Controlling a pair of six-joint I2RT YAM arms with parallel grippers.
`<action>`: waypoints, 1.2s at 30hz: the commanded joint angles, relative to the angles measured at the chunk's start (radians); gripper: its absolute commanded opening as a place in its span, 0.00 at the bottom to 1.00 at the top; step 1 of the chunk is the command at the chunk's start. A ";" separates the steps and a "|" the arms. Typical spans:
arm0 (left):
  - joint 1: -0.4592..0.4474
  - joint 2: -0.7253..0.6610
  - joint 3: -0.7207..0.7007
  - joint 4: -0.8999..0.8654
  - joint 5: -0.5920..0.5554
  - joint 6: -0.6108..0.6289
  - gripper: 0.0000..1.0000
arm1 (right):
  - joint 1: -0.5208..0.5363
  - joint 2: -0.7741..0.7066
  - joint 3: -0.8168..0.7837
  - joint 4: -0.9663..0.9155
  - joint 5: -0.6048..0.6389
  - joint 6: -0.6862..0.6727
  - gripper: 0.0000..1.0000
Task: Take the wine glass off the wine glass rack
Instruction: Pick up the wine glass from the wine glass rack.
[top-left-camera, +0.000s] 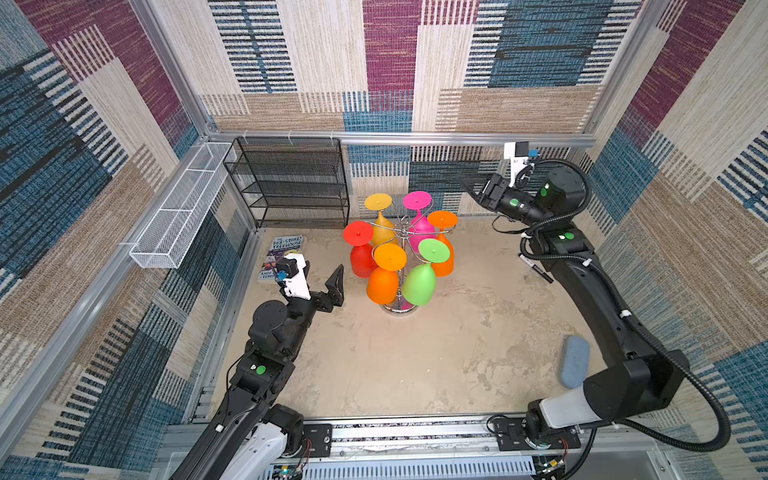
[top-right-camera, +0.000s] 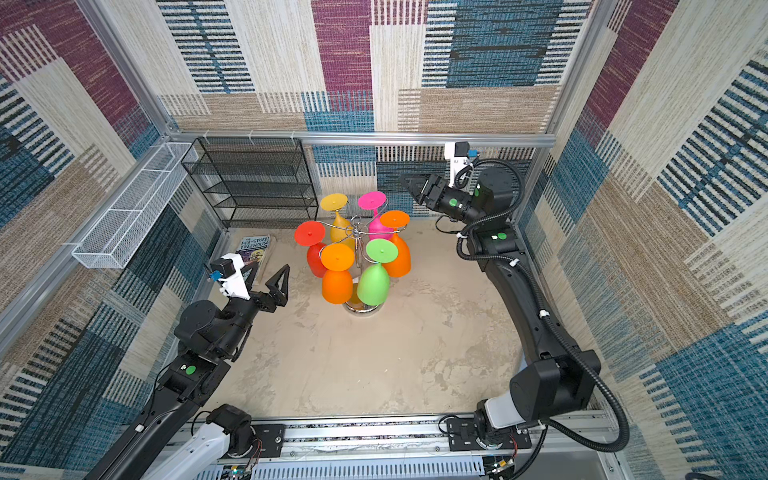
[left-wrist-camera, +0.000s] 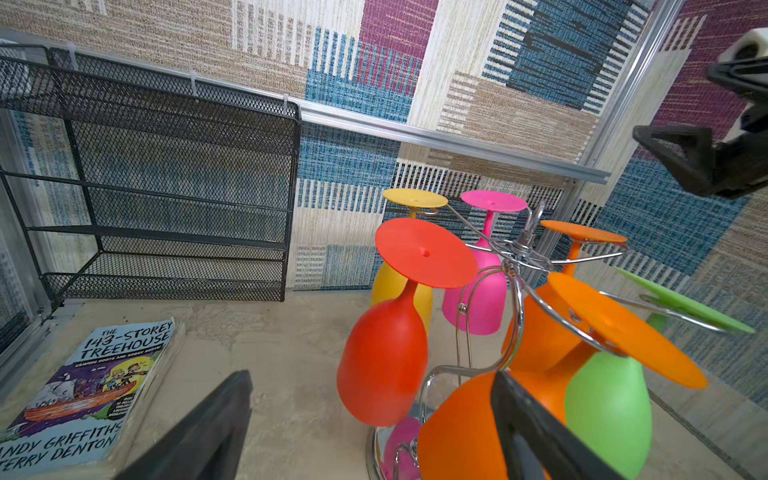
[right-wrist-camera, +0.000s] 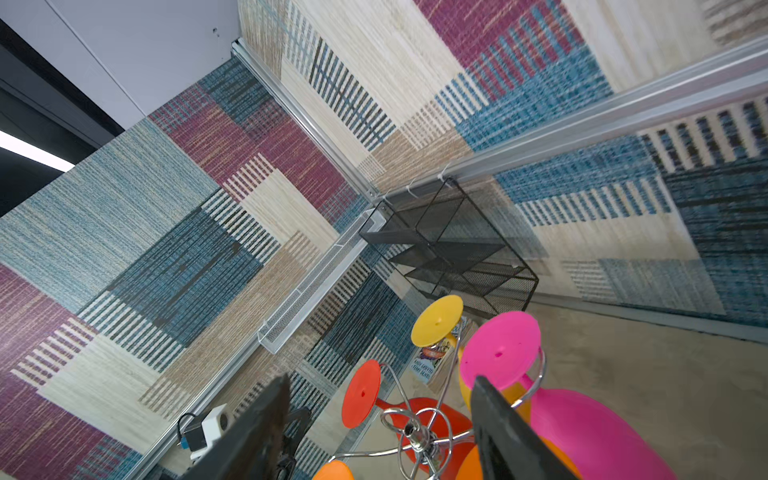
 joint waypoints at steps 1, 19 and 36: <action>-0.010 -0.013 0.013 -0.040 -0.039 0.025 0.92 | 0.028 0.058 0.086 -0.104 -0.036 0.011 0.65; -0.046 -0.059 -0.010 -0.054 -0.099 0.052 0.92 | 0.074 0.365 0.554 -0.608 0.114 -0.103 0.57; -0.072 -0.073 -0.024 -0.056 -0.127 0.065 0.91 | 0.074 0.421 0.599 -0.686 0.141 -0.118 0.57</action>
